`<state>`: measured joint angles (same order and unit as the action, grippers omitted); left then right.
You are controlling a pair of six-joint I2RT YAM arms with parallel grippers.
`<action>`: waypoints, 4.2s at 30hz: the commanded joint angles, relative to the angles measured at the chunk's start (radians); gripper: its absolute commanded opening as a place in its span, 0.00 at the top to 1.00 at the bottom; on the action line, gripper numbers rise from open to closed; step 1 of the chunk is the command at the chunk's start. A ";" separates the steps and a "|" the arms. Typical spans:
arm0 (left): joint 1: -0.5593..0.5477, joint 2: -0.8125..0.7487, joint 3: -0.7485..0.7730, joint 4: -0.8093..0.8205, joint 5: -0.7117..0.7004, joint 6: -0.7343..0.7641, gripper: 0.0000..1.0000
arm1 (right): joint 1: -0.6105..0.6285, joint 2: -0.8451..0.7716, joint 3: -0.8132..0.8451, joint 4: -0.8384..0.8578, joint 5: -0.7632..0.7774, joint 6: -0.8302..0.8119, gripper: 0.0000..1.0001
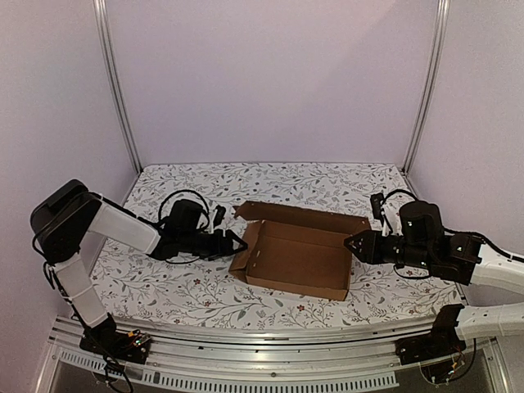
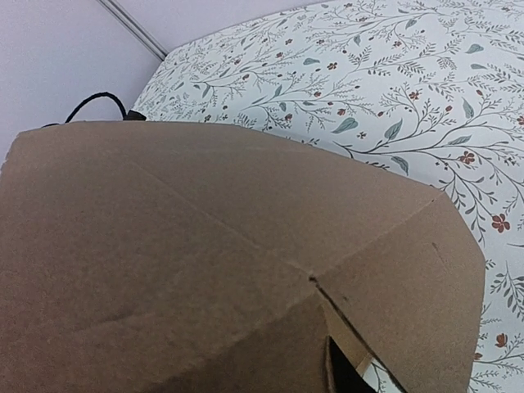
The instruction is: Fold the paper box
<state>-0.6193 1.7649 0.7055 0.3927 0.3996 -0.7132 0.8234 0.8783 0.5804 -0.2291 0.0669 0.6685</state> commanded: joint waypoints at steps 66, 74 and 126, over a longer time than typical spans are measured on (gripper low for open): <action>-0.064 0.011 0.107 0.011 0.096 -0.005 0.03 | -0.003 0.011 -0.051 0.015 -0.019 0.017 0.66; -0.100 -0.009 0.170 -0.140 0.006 0.055 0.07 | 0.000 0.003 -0.065 0.016 -0.013 0.021 0.66; -0.180 -0.310 0.006 -0.235 -0.493 0.051 0.09 | 0.016 0.109 0.119 0.176 0.462 0.152 0.60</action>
<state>-0.7864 1.4776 0.7864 0.0826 -0.0635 -0.6491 0.8375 0.9604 0.6689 -0.0917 0.4759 0.8112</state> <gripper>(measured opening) 0.899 0.398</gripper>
